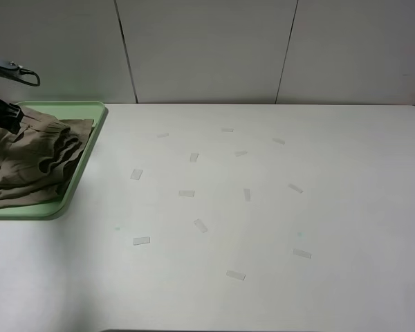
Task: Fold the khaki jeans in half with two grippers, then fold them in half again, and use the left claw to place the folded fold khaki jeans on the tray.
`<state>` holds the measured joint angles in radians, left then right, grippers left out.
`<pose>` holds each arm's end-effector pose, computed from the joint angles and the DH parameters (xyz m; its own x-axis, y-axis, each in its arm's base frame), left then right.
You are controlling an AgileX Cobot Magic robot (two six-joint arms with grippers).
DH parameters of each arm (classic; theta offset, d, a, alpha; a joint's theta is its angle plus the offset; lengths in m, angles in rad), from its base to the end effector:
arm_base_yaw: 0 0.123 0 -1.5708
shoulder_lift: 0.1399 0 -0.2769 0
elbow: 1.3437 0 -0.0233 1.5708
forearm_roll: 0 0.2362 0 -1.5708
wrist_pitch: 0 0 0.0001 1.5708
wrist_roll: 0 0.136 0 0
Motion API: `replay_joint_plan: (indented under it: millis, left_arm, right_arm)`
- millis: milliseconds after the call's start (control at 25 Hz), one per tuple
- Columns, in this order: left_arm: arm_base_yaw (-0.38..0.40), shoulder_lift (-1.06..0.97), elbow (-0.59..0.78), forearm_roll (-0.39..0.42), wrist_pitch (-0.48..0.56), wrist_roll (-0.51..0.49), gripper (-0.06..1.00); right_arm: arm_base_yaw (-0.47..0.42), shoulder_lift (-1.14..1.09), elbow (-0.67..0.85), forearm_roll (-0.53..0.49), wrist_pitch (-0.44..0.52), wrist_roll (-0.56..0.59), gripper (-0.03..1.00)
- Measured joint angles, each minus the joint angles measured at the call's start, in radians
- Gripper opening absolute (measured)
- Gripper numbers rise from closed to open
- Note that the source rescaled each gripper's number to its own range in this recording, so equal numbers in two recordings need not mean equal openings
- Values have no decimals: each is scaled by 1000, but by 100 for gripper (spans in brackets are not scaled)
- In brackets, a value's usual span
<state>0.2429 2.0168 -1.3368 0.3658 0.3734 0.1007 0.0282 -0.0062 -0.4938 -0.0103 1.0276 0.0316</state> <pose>0.4239 0.1233 0.1319 -0.8441 0.2289 -0.4849 0.0545 0.9362 0.3472 0.0323 -0.0003 0.2521 -0.4265 0.0142 -0.9044 -0.0090 0.9998 0.0200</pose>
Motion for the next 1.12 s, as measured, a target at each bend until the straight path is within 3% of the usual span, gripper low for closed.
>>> replay_joint_plan:
  millis: [80, 240, 600, 1120]
  left_arm:
    - [0, 0, 0, 0, -22, 0, 96]
    - [0, 0, 0, -3, -28, -7, 99]
    - [0, -69, -1, -13, 89, -101, 100]
    - [-1, -391, -1, -192, 471, -109, 100]
  right_arm:
    - [0, 0, 0, 0, 0, 0, 100]
    - [0, 0, 0, 0, 0, 0, 100]
    - [0, 0, 0, 0, 0, 0, 100]
    - [0, 0, 0, 0, 0, 0, 100]
